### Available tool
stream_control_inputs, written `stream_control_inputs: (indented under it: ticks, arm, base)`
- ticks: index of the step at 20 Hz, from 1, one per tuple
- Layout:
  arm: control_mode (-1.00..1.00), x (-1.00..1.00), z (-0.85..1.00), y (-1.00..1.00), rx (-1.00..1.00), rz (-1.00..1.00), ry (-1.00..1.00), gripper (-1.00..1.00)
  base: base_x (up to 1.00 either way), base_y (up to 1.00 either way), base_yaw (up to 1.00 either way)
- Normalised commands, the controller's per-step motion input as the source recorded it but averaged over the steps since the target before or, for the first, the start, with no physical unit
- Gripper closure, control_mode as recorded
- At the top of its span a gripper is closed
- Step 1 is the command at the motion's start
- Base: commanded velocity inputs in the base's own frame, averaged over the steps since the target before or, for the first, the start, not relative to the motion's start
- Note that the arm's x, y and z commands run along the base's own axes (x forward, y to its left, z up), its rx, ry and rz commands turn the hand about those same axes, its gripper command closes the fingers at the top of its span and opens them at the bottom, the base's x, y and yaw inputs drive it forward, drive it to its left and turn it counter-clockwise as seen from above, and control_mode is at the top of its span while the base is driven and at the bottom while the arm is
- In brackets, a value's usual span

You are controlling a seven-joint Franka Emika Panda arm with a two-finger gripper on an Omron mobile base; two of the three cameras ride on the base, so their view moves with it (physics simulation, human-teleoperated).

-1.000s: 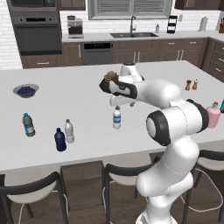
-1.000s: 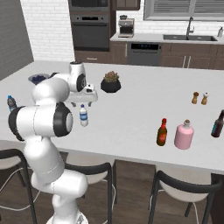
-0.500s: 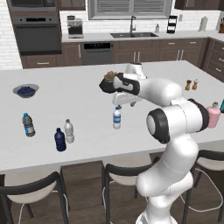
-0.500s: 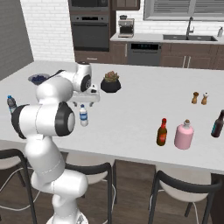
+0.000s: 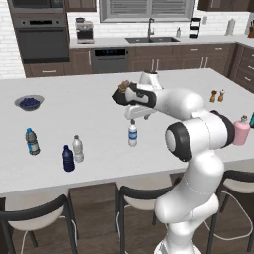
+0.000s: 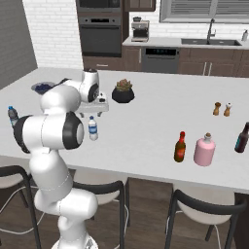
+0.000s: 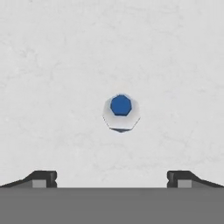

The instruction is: Move the plastic bottles in the middle to the plastics group, and the glass bottles in the middle to the glass group.

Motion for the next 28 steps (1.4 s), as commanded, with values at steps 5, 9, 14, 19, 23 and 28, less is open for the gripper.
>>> stream_control_inputs:
  ticks: [5,9,14,19,23,28]
  arm:
    - [-1.00,0.42,-0.13,0.04,0.00,-0.01,-0.03,-1.00]
    - [-1.00,0.29,-0.10,0.08,0.00,-0.03,0.00,-1.00]
    - [-1.00,-0.08,0.00,-0.02,0.00,-0.02,0.00,-1.00]
    - [-1.00,-0.38,-0.06,-0.16,0.00,0.00,-0.01,-1.00]
    - [-1.00,-0.01,-0.25,-0.01,0.00,0.00,-0.02,-1.00]
    - [-1.00,0.26,0.00,0.11,-0.02,0.00,0.00,-1.00]
  base:
    - [0.00,0.00,0.00]
    - [0.00,0.00,0.00]
    - [0.00,0.00,0.00]
    - [0.00,0.00,0.00]
    - [0.00,0.00,0.00]
    - [0.00,0.00,0.00]
